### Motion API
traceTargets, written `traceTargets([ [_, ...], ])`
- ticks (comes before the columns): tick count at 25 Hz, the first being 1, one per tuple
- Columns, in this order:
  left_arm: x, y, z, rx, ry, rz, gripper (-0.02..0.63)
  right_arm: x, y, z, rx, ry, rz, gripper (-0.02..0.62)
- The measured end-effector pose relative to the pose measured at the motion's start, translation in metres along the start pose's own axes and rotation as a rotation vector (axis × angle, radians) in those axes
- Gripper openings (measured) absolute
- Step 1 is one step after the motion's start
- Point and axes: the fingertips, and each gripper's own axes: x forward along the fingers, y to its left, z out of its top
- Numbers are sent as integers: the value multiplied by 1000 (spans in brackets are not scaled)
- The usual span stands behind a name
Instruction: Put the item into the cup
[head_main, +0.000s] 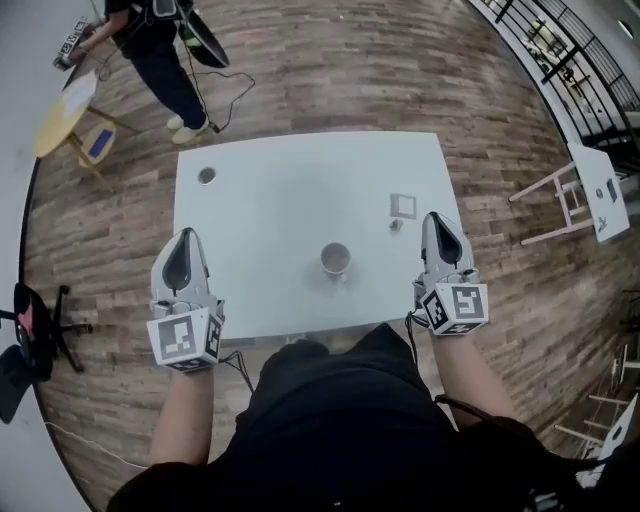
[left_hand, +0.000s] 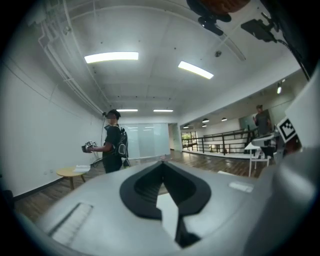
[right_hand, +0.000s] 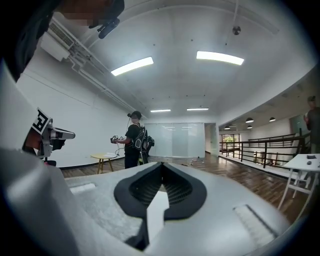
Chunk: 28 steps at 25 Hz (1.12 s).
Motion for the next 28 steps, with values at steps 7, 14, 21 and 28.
traceTargets([
  [7, 34, -14, 3, -17, -32, -109, 8, -21, -11, 10, -3, -8, -109, 2],
  [14, 49, -39, 15, -34, -56, -136, 8, -26, -32, 16, -12, -20, -127, 2],
  [21, 56, -49, 14, -18, -42, -124, 8, -15, -42, 1, 11, -15, -105, 2],
  [28, 64, -53, 6, -13, -14, -115, 7, -7, -44, -26, 18, 49, -82, 2],
])
